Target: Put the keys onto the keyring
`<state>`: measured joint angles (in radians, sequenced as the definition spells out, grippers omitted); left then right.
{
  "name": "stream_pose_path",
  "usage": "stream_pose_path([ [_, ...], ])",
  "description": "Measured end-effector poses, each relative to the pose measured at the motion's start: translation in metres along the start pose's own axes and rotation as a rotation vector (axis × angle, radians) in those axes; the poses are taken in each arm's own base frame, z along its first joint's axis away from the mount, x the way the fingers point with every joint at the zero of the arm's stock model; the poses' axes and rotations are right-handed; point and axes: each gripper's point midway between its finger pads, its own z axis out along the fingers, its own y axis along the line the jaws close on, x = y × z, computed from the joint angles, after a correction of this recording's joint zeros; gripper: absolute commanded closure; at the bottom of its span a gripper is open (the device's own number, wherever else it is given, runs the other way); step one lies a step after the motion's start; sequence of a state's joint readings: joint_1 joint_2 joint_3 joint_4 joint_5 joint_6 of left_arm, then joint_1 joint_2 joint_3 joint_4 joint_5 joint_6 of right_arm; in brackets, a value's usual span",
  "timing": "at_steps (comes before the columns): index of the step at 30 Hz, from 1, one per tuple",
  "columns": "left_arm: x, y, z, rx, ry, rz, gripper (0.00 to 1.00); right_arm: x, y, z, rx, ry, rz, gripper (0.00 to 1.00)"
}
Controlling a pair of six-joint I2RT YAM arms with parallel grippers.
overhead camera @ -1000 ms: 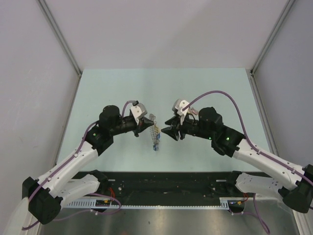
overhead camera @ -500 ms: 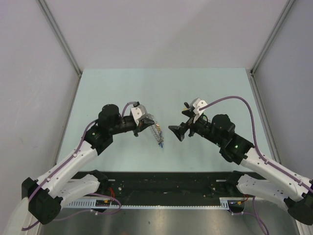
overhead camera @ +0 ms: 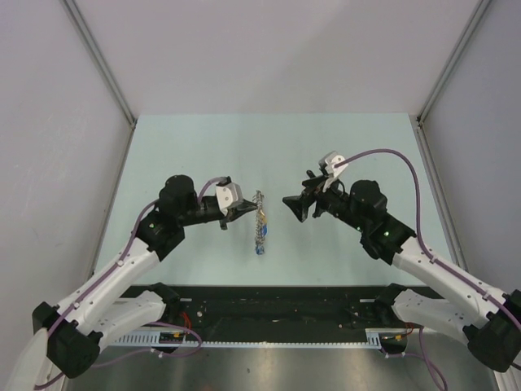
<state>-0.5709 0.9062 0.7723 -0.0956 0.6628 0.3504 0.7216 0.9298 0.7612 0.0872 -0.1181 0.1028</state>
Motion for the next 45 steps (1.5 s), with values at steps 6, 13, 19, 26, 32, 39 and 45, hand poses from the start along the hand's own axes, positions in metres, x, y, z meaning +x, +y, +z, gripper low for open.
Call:
stream_pose_path([
  [6, 0.004, -0.010, 0.001, 0.062, 0.006, 0.008, 1.00, 0.031, 0.012, 0.016, -0.101, 0.103, 0.017, 0.30],
  [13, 0.010, -0.019, 0.001, 0.116, 0.018, 0.025, 1.00, 0.051, 0.021, 0.027, -0.207, 0.166, 0.047, 0.43],
  [19, 0.017, -0.024, 0.002, 0.144, 0.035, 0.012, 0.99, 0.044, 0.022, 0.033, -0.282, 0.150, 0.144, 0.50],
  [26, 0.018, -0.026, 0.003, 0.159, 0.036, 0.010, 0.99, 0.048, 0.037, 0.039, -0.375, 0.186, 0.309, 0.57],
  [32, 0.018, -0.027, 0.003, 0.165, 0.036, 0.008, 1.00, 0.058, 0.040, 0.043, -0.380, 0.230, 0.418, 0.61],
  [39, 0.017, -0.030, 0.002, 0.178, 0.030, 0.007, 1.00, 0.062, 0.041, 0.049, -0.379, 0.250, 0.495, 0.65],
  [45, 0.017, -0.030, 0.002, 0.178, 0.029, 0.007, 1.00, 0.063, 0.046, 0.052, -0.415, 0.258, 0.538, 0.70],
])
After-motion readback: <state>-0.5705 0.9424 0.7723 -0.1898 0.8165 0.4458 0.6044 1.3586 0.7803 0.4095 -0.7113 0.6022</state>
